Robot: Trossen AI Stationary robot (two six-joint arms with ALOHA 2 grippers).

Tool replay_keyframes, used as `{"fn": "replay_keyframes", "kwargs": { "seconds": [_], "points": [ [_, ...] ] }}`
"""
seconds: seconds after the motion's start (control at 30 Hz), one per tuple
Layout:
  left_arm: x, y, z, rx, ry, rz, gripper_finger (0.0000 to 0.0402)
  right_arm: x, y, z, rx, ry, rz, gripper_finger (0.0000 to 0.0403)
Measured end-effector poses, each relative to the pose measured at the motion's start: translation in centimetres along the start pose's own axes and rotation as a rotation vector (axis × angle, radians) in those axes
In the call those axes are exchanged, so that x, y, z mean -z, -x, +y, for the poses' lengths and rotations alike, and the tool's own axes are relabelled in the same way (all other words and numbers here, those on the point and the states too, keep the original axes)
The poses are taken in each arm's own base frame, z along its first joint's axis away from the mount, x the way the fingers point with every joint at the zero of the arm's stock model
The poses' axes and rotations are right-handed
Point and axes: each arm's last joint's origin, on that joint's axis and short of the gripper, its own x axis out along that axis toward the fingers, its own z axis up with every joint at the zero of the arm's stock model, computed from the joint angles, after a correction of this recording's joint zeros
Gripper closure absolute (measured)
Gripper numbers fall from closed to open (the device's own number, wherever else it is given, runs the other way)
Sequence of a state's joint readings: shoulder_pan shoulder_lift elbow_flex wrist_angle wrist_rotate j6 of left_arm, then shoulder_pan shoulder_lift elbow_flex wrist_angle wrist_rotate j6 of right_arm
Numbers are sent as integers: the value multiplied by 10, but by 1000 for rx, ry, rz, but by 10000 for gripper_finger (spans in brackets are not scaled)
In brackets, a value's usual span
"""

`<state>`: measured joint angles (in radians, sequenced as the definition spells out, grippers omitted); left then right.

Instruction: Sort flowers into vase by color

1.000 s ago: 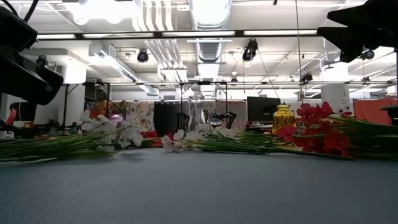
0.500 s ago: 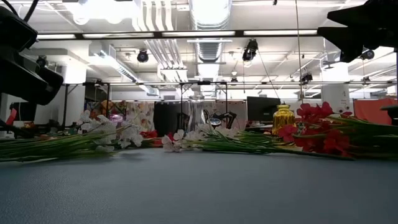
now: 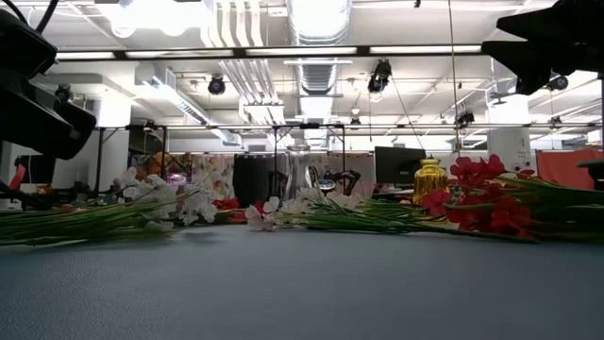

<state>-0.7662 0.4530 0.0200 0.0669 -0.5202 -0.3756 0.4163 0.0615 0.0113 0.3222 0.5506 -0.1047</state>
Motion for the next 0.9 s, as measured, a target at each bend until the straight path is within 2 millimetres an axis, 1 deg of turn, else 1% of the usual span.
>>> {"fn": "replay_keyframes", "kwargs": {
  "seconds": [0.83, 0.9],
  "points": [
    [0, 0, 0, 0, 0, -1, 402, 0, 0, 0, 0, 0, 0, 181],
    [-3, 0, 0, -15, 19, -30, 402, 0, 0, 0, 0, 0, 0, 181]
  ]
}}
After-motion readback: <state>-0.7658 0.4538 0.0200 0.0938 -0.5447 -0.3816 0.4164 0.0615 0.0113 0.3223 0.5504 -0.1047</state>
